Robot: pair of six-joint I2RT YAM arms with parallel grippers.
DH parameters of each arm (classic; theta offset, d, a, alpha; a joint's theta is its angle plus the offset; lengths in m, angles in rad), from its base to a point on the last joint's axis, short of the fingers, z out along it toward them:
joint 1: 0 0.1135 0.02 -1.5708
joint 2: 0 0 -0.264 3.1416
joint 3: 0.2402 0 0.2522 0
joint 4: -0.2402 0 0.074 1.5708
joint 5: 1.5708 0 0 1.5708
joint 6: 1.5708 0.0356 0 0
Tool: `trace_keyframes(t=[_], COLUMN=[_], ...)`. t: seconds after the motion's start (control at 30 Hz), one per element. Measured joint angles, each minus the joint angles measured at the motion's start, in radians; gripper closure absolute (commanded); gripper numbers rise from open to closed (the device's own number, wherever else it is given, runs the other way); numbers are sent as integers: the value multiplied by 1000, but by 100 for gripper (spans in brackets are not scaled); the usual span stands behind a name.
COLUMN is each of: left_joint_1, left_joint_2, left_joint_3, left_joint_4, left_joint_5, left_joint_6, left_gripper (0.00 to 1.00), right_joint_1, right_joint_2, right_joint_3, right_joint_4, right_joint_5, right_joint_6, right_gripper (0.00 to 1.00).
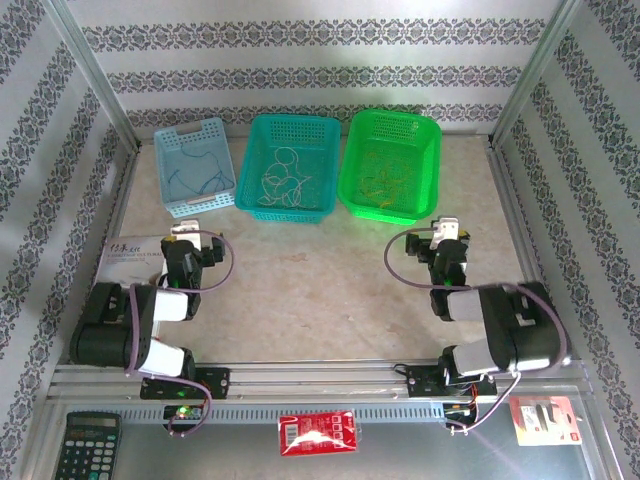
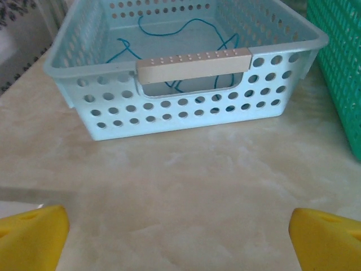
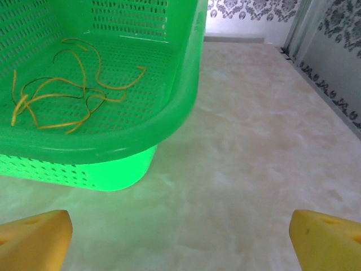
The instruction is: Untangle the cables
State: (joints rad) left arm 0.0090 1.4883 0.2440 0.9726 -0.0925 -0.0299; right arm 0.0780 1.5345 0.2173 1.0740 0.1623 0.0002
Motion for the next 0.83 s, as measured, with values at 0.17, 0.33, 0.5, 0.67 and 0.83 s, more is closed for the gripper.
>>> trace_keyframes(t=[0.17,0.33,0.5,0.67,0.83], left_joint_1=[5,5,5,5,5], left_joint_2=[107,108,108,108,108], left_joint_3=[59,147,147,147,147], left_joint_4=[18,-2,-17,-24,-24], left_joint_5=[84,117,126,127,127], left_joint_6=[1,2,5,4,5], left_gripper=[0,0,0,0,0], right_joint_1=[-29,-50,-45,-43,-48], right_joint_2=[11,6,6,6,6], right_joint_3=[57,141,141,141,141], right_joint_4=[-48,-96,-129,-130,-134], right_joint_5=[-67,-51,-40,-36,-49], right_joint_6=[2,23,23,24,27], right_gripper=[2,2,2,2,2])
